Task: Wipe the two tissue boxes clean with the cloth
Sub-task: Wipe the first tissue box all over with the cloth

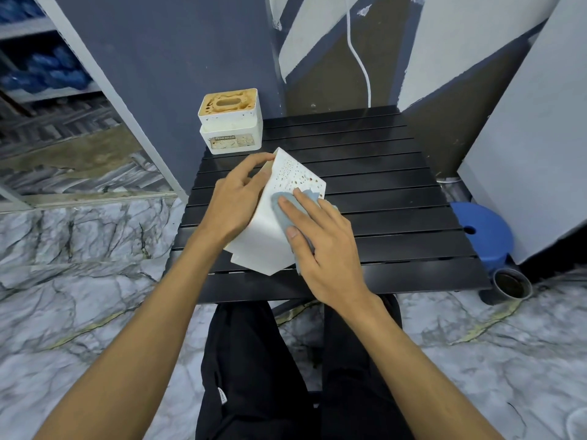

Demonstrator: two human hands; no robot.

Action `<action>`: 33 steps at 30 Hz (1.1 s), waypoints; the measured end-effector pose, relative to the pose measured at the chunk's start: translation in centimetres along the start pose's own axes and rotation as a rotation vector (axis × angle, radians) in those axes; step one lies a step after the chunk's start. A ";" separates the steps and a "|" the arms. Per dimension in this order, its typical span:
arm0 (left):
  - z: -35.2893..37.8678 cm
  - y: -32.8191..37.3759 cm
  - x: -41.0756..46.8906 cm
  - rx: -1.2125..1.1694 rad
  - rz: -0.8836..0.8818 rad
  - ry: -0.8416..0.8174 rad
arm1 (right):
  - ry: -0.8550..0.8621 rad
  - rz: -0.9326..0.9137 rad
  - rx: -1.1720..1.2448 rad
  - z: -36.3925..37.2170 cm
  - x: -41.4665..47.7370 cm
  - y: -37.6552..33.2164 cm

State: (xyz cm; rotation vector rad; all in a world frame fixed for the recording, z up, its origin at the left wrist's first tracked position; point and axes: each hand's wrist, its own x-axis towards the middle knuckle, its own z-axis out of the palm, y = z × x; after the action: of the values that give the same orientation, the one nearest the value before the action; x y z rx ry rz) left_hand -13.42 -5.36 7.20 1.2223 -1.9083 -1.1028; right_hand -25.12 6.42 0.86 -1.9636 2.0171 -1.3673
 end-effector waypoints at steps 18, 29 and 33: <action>0.5 -2.1 -1.7 -0.390 0.035 0.123 | 0.000 -0.016 -0.102 -0.1 0.0 -2.6; 0.5 -2.5 -3.1 -0.440 0.098 0.190 | -0.018 0.002 -0.144 -0.6 -2.3 -3.8; 0.7 -2.2 -3.6 -0.424 0.117 0.168 | -0.013 -0.007 -0.169 -0.7 -1.1 -3.8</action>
State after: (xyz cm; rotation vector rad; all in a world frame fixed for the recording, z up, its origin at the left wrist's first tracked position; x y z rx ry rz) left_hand -11.66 -2.29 4.77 0.9224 -1.5011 -1.2218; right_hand -22.19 8.34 2.82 -2.0392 2.1886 -1.2189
